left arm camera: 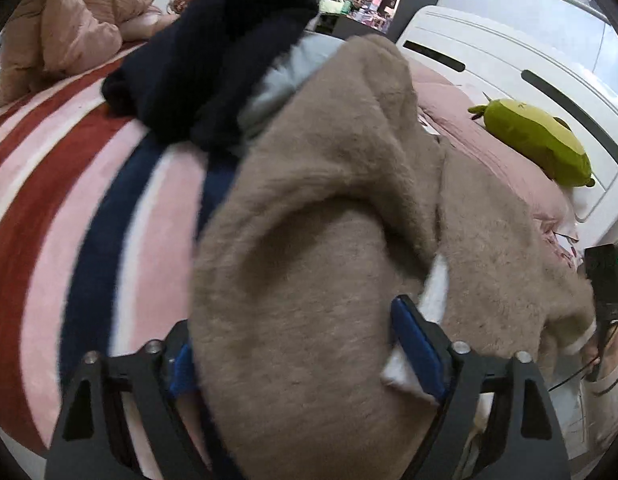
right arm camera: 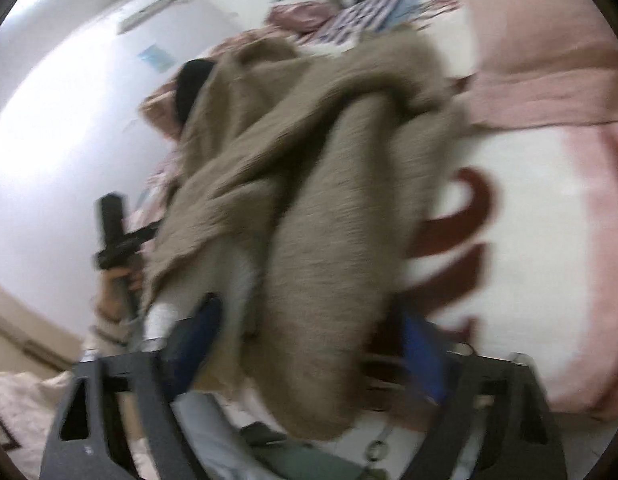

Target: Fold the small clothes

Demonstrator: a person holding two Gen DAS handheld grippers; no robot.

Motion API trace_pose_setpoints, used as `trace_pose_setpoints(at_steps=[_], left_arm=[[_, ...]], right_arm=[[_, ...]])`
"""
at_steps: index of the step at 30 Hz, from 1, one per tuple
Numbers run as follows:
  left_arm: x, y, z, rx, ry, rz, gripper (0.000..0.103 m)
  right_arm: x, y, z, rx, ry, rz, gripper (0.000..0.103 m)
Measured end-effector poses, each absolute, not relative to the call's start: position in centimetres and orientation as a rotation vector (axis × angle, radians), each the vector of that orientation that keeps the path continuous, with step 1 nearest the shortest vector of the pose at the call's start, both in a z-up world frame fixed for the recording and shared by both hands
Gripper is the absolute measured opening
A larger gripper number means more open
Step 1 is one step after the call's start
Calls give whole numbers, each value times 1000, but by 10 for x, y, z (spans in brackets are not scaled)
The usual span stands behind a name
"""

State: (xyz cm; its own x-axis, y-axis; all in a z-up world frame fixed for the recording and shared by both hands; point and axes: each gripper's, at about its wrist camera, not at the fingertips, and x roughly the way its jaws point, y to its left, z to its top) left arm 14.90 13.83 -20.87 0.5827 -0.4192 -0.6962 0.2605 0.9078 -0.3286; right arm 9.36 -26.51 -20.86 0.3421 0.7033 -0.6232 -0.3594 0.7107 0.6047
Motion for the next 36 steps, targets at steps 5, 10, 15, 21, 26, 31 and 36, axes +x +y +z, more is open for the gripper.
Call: trace_pose_setpoints(at_steps=[5,10,15,21,26,31,36], left_arm=[[148,121,-209,-200,890,-433,36],[127,105,-200,-184,883,-497,12],[93,100,-172,-218,813,-582,11],[42,105,-141,-256,744,-669,10],[33,126,-107,-334,648,-664,11],[79,135,-85,-361,597,-570,11],[168,135,-99,-303,659,-427,11]], right_arm=[[111,-241,-213,380,966,754,36],[107,-231,-200,399,916,780,20],[86,-239,-170,458,816,844,18],[48,-236,-132,425,762,905,17],[39,-239,-99,451,688,886,17],[79,-245,-70,476,640,790,16],[147,-246,-70,380,713,652,16]])
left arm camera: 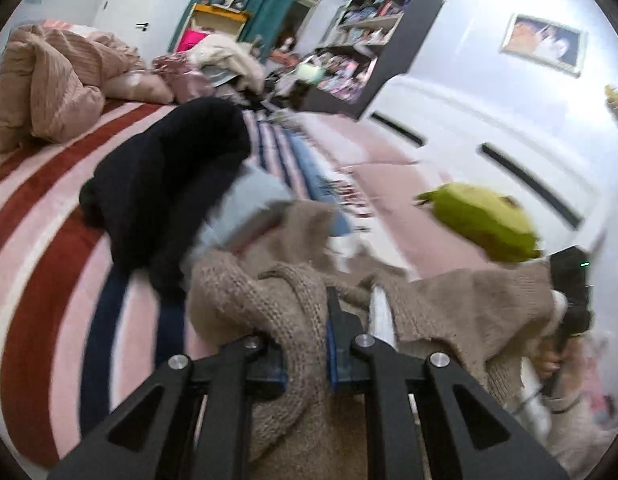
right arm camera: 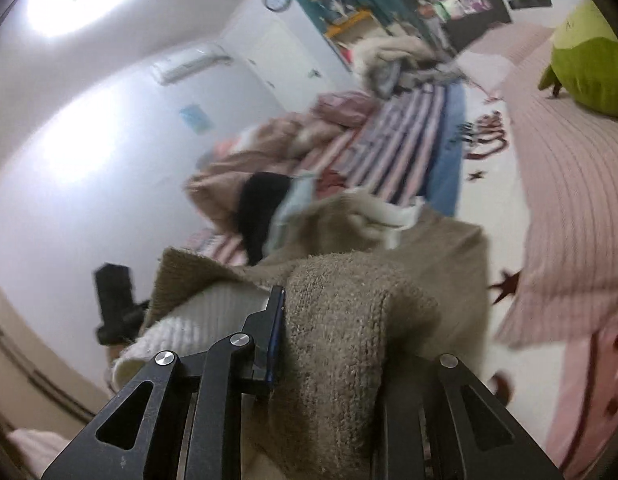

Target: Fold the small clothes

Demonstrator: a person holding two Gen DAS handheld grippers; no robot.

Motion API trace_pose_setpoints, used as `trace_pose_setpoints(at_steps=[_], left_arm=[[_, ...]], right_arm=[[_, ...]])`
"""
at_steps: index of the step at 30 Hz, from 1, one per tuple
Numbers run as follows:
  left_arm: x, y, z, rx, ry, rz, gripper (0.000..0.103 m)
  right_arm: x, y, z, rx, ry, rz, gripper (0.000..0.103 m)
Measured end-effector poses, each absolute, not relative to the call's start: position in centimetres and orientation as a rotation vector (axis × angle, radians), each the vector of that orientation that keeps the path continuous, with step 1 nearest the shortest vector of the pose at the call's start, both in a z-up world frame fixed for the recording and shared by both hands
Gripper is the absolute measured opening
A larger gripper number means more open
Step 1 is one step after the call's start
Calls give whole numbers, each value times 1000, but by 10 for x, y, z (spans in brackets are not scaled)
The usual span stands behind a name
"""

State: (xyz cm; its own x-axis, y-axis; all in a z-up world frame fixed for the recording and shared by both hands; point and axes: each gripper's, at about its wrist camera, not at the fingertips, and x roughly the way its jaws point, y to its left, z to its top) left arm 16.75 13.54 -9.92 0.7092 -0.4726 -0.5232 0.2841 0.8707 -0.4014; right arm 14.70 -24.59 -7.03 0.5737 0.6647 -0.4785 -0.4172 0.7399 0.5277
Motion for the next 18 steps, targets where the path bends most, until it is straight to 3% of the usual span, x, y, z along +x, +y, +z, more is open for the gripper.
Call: trace_pose_setpoints(at_steps=[6,10,11,13,14,15,16,17,18], left_arm=[[248,121,-151,-264,769,-357,13],[260,117,-167,-292,795,-378,16],[257,118,-165,-292,790,-387,20],[249,124,-161,-313,793,-434,42],[240,128,-156,-340,793,-471,61],[231,131,-151,-348,785,-486,71],[222,133,-145,-341,775,-490,73],[212,137,-141,-325,769,-493,77],[202,141,-137,-309,768,-496,78]], right_arm=[[221,-244,-127,290,866,494,16],[239,-257,-162,353,925,467,16],[238,-262,-165,383,933,471,17],[233,-269,-165,425,931,496,19],[228,-270,-161,422,931,508,23],[223,-271,-156,417,930,522,29],[216,-272,-150,414,927,538,34],[208,-274,-144,411,923,546,45],[197,-278,-136,401,911,549,64]])
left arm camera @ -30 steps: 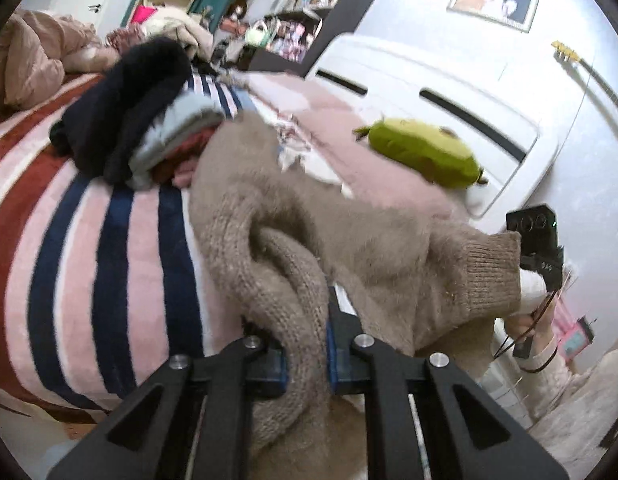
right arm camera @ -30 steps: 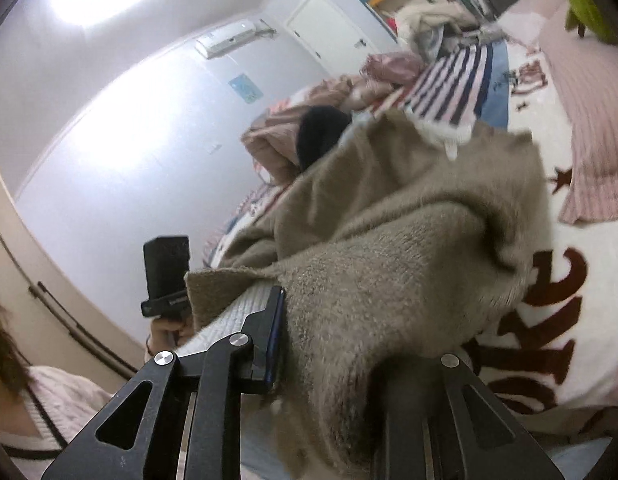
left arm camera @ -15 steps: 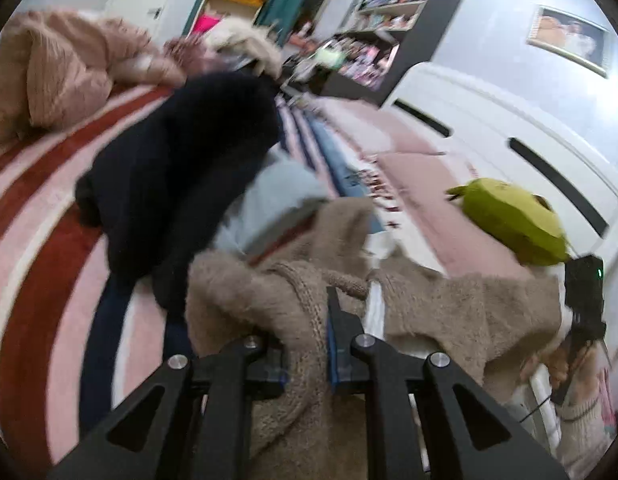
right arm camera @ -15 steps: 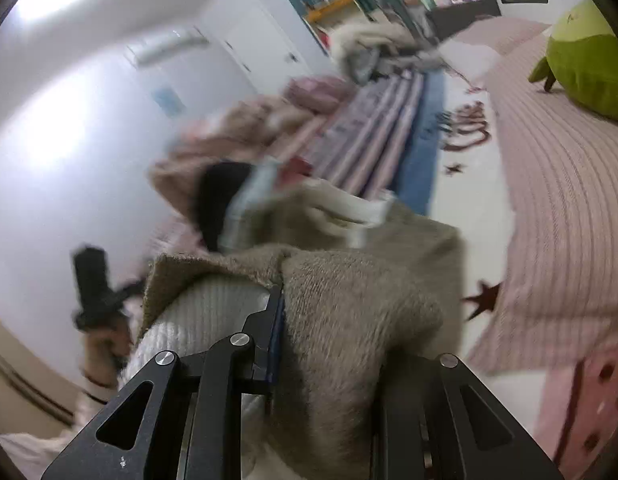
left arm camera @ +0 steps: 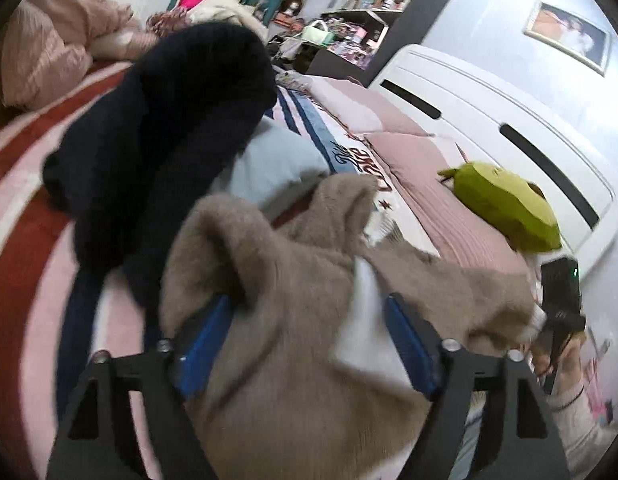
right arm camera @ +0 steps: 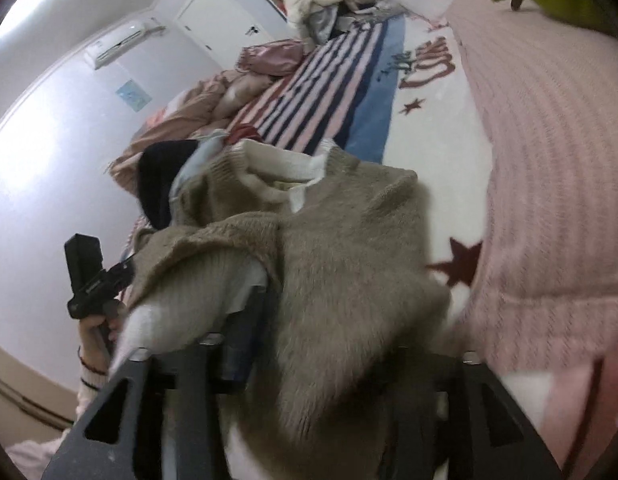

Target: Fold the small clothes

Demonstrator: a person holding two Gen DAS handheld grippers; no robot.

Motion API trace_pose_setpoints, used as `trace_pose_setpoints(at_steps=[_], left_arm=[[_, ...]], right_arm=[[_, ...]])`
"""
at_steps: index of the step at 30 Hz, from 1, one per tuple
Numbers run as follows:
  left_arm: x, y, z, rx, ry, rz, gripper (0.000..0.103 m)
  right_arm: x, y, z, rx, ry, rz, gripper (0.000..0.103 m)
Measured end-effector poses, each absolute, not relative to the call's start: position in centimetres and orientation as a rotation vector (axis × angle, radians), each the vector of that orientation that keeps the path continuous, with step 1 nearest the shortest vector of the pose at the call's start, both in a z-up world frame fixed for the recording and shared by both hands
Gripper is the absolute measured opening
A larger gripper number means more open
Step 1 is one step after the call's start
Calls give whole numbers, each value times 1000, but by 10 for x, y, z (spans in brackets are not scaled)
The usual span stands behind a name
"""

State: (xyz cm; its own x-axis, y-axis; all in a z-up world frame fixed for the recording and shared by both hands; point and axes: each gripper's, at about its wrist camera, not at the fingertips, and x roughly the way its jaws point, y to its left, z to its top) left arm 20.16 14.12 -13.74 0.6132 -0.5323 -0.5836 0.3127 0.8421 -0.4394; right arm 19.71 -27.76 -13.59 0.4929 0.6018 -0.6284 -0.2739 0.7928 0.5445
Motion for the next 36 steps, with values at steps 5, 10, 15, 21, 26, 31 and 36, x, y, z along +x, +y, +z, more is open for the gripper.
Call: trace_pose_setpoints(at_steps=[5,10,15,21,26,31,36], left_arm=[[160,156,-147,-233,817,-484,83],[145,144,-193,-230,948,-487,83],[130,126,-205,-180,942,-465,51],[118,106,-172,-144,902,-533,19],[131,98,-96,-140,725,-574,18],[197,95,-41,-161,621,-527,19],[283,88,-36,-197,637,-409,37]], right_arm=[[154,-289,-123,349,904,570,79],[131,-278,-155,295,999,628,83],[119,-250,-181,270,1055,679,35],[112,-239,-153,292,945,725,10],[126,-245,-103,321,818,739,9],[186,-258,-59,301,731,646,7],[264,-271,-45,251,702,430,6]])
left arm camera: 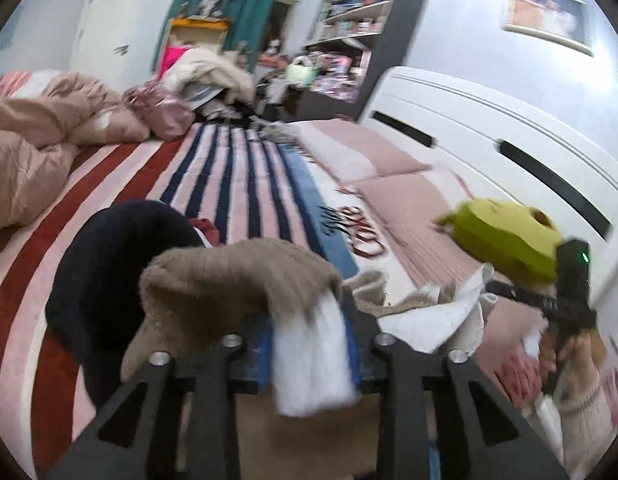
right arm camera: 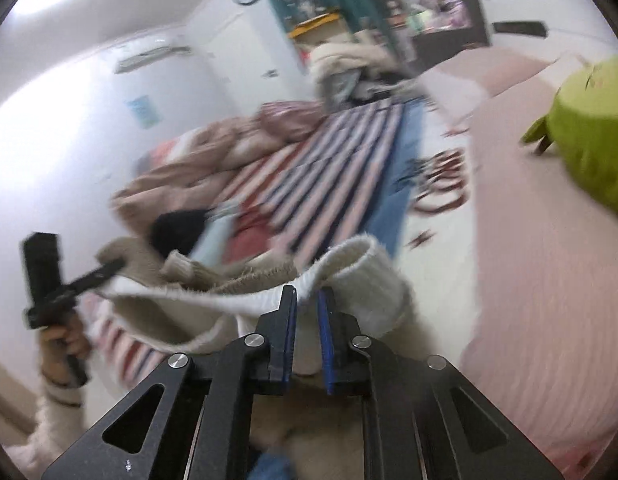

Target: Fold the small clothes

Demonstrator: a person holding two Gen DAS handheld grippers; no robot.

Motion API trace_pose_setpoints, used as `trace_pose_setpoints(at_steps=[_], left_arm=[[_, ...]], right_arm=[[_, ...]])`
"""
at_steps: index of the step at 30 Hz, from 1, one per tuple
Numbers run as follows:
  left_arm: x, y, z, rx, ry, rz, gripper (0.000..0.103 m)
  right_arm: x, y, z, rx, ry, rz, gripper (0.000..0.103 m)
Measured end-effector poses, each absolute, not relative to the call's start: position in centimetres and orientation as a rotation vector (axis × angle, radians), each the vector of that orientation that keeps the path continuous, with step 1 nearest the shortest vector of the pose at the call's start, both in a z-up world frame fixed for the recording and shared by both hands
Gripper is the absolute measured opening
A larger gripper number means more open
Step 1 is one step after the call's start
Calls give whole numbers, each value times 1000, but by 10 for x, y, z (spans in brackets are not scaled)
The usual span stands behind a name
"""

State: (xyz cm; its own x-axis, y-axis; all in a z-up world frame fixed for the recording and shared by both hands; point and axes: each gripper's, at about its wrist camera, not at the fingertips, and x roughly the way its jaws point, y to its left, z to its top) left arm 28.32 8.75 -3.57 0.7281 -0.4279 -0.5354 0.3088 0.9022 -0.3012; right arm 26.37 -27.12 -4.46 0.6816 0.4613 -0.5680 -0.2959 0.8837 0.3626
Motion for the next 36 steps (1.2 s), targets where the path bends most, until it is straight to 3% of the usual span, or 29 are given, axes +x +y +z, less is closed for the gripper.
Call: trace_pose_setpoints(at_steps=[1,2,3,6,9,15,20,24,28,31,33,34,36], left_arm=[[297,85,-39,-187,638,-381,45],[307,85,-41,-178,636,-352,63],[310,88,-39,-182,629,-343,72],[296,102,-41,-216,616,-411,81],[263,120,-47,-200,627,-404,86],[200,151,-112,-300,747,-444,99],[176,141,-178,-403,852,-474,99],[183,129,-207,-526,855,-504,99],[204,124,-210,-568,817,-449,99],[220,126,-216,-638,804,-407,88],[221,126,-214,-626,797,-364,54],[220,127,-213,-617,796,-356,46],[212,127,-209,-593,785,-375,25]], right_arm=[[275,-273,-46,237,706,390,7],[287,-273,-50,221,716,358,9],[301,-275,-56,196,744,311,14],[303,-288,-67,204,766,296,42],[282,-295,-67,218,758,355,63],[200,-288,-105,320,849,545,72],[151,-258,-168,460,955,637,75],[153,-232,-209,579,990,608,81],[180,-225,-211,643,883,496,81],[205,-227,-211,697,835,410,81],[218,-229,-212,740,796,353,80],[220,-227,-210,732,785,333,79],[220,-222,-205,671,756,266,49]])
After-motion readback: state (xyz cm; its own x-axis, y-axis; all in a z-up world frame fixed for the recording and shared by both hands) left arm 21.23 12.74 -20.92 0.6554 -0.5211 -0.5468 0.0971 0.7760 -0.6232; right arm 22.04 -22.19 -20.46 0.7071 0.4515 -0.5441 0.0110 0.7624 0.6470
